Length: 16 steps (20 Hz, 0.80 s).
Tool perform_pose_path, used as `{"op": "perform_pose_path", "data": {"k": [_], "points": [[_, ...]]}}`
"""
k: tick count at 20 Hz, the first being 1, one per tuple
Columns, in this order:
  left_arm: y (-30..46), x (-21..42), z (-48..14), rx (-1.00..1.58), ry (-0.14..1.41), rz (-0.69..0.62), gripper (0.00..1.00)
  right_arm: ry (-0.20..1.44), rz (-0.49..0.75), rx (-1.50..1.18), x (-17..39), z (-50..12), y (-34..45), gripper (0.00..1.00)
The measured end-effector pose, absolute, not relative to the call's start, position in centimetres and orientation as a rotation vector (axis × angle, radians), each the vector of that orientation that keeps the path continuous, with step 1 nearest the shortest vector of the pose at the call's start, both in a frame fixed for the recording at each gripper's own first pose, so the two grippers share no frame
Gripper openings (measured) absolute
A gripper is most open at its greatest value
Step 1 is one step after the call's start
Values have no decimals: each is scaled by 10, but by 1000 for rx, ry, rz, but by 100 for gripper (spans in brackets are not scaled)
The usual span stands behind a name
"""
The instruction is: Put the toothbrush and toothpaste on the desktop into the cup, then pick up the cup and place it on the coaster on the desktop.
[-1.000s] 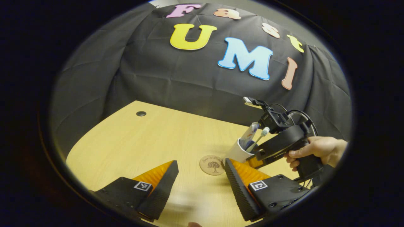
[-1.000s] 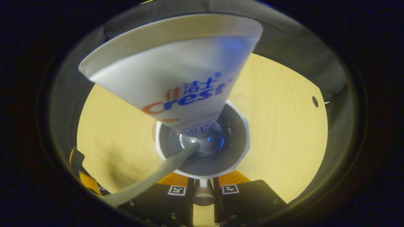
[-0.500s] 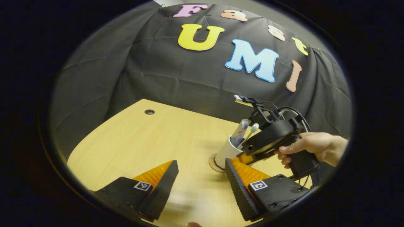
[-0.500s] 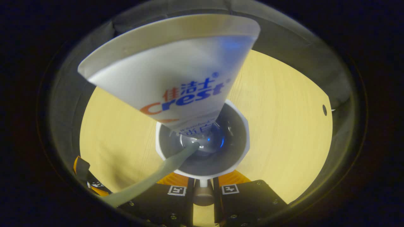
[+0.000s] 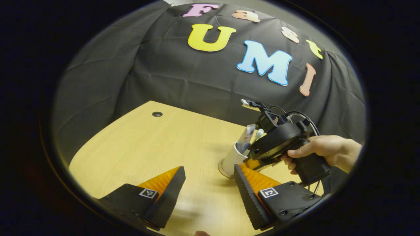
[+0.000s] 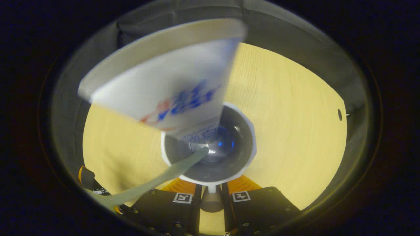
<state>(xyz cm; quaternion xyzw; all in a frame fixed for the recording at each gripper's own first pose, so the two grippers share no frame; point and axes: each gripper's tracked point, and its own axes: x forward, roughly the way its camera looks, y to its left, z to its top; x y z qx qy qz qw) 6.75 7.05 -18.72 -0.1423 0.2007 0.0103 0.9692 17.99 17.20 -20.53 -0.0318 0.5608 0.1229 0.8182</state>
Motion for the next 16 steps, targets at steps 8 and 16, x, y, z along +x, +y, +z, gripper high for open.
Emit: {"op": "perform_pose_path", "data": {"k": [8,16], "points": [[51,74,-183,-268,405,-5,96,1080,277,-25,169,-165,157,54],[16,78,-169,-224,384,-58,96,901,264,41,131,-123,113,55]]}}
